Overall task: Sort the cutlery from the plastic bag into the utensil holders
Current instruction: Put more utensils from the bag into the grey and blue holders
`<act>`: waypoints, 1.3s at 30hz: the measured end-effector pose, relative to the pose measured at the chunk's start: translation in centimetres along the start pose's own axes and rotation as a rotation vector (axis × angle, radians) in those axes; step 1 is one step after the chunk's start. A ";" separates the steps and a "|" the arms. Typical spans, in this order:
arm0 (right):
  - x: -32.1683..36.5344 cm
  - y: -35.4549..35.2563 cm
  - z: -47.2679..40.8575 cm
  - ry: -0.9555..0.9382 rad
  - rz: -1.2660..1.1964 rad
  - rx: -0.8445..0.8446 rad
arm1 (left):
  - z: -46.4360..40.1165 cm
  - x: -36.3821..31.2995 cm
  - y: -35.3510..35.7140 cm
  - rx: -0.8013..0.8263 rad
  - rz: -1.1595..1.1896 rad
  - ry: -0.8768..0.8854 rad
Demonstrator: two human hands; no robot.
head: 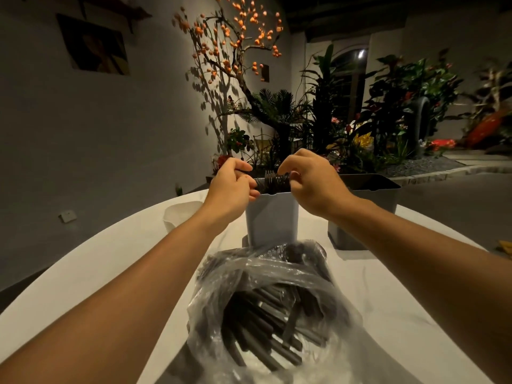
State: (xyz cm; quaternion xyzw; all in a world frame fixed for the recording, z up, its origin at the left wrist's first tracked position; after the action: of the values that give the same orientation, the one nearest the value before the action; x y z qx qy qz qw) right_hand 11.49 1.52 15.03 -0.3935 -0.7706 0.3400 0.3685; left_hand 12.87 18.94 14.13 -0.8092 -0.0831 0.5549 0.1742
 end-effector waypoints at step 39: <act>4.2 6.8 17.6 -0.062 0.263 0.558 | 17.0 8.5 1.5 0.438 -0.726 0.215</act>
State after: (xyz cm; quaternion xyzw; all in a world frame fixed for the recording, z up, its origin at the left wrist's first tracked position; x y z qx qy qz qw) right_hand -2.58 4.14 2.02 -0.3627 -0.6008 0.5952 0.3915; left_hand 0.14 23.55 0.66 -0.7246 -0.2237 0.3750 0.5332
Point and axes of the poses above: each hand's wrist, its own z-axis away from the middle knuckle, its own y-axis out of the palm, x = y × z, the point moved 1 cm from there along -z, towards the middle knuckle, and after that the axes turned 12 degrees about x, right-handed, at the moved point
